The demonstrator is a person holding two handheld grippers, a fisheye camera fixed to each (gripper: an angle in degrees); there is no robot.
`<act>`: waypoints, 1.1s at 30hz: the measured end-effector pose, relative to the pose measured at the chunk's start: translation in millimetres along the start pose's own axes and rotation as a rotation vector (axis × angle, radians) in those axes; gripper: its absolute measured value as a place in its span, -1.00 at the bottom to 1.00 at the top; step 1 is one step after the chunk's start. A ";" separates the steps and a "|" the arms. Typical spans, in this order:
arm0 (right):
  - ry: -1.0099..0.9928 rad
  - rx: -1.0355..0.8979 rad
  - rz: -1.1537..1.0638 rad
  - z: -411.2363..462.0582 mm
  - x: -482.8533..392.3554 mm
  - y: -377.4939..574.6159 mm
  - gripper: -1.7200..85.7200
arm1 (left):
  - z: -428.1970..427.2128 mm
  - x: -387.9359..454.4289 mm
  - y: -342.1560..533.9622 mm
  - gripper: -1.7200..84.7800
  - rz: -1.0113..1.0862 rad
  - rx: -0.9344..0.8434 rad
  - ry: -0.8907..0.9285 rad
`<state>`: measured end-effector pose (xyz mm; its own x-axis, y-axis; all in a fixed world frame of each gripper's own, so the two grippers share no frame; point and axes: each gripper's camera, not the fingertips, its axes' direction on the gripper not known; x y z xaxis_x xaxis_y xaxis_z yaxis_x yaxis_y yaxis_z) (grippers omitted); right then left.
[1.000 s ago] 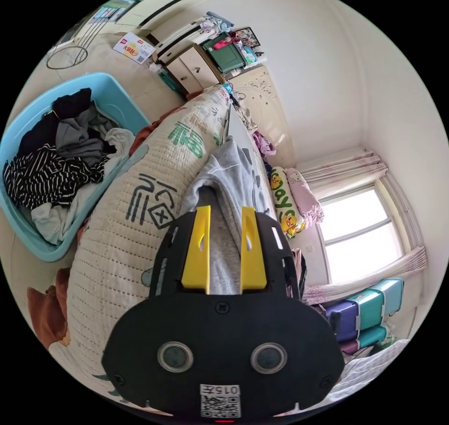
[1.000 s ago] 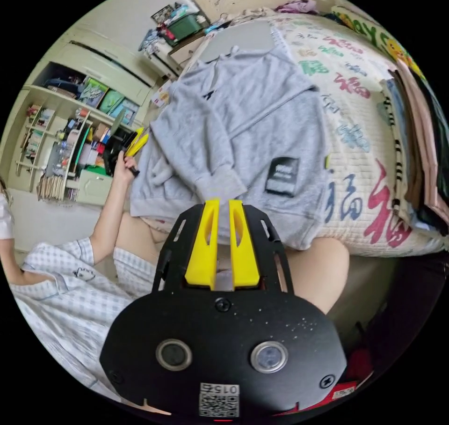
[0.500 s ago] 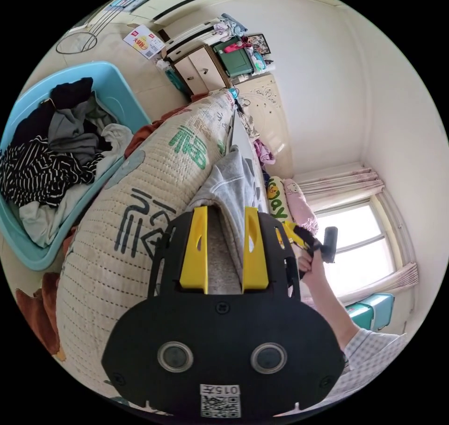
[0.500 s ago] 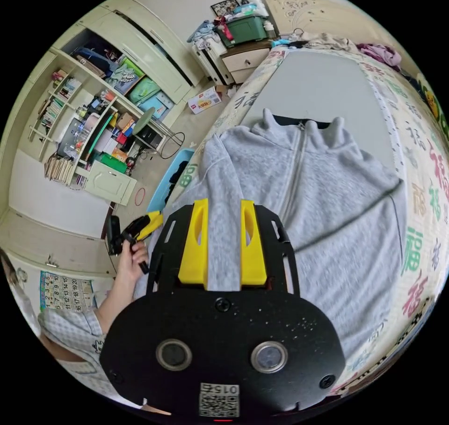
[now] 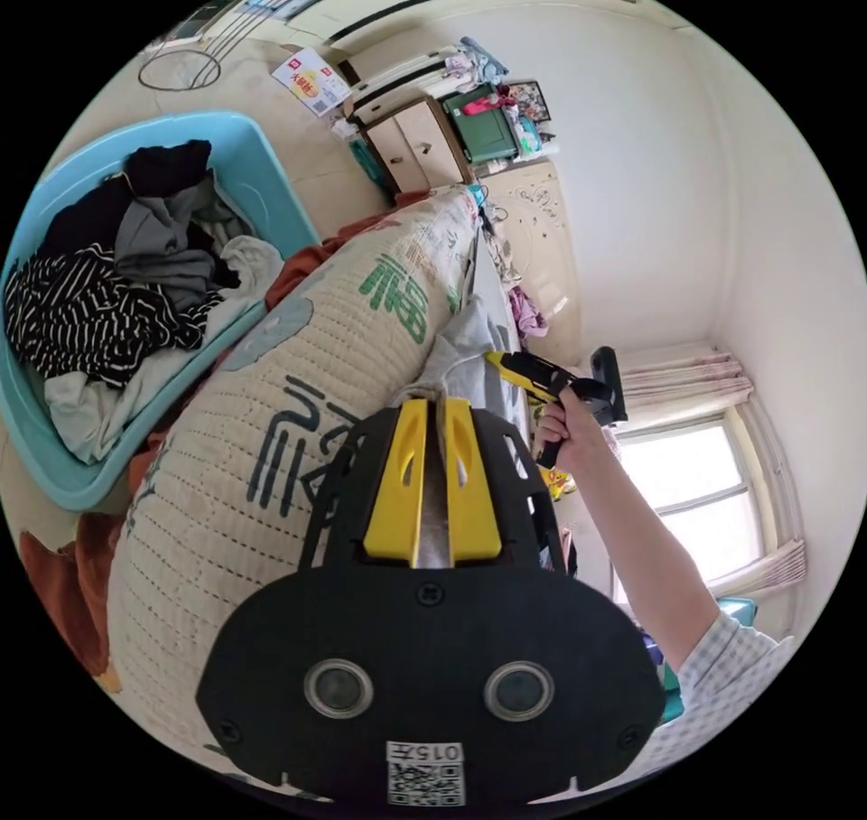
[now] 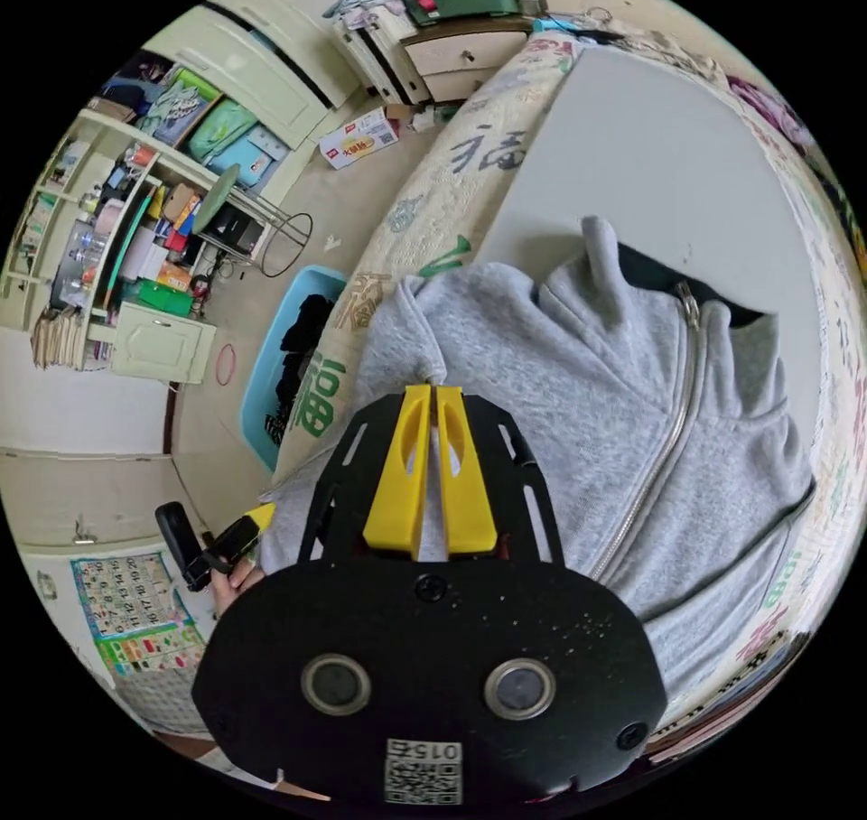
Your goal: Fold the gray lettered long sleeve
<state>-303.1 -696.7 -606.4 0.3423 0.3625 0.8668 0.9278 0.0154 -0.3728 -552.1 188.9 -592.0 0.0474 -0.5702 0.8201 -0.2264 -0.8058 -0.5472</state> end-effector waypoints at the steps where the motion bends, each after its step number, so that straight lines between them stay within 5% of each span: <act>1: 0.032 0.011 -0.038 -4.0 -14.1 -9.3 -0.95 | -2.5 1.4 0.5 -0.92 0.006 0.014 -0.004; 9: 0.288 -0.052 -0.134 13.8 -78.2 -48.3 -0.86 | -18.7 -18.0 12.9 -0.98 -0.109 0.134 -0.055; 19: 0.123 0.072 -0.146 -93.6 -20.9 86.5 -0.85 | -4.4 36.1 41.7 -0.98 0.153 0.117 -0.089; 26: 0.090 0.006 0.020 -138.5 58.9 302.4 -0.81 | 55.9 127.4 114.2 -0.90 0.641 -0.217 0.001; 33: 0.023 -0.029 0.049 -112.5 74.9 385.4 -0.76 | 104.7 196.8 269.0 -0.80 0.913 -0.601 0.011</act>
<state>96.8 -768.4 -647.9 0.3908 0.3408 0.8551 0.9134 -0.0287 -0.4060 -501.8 -156.9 -595.3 -0.3875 -0.9096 0.1500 -0.6103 0.1312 -0.7812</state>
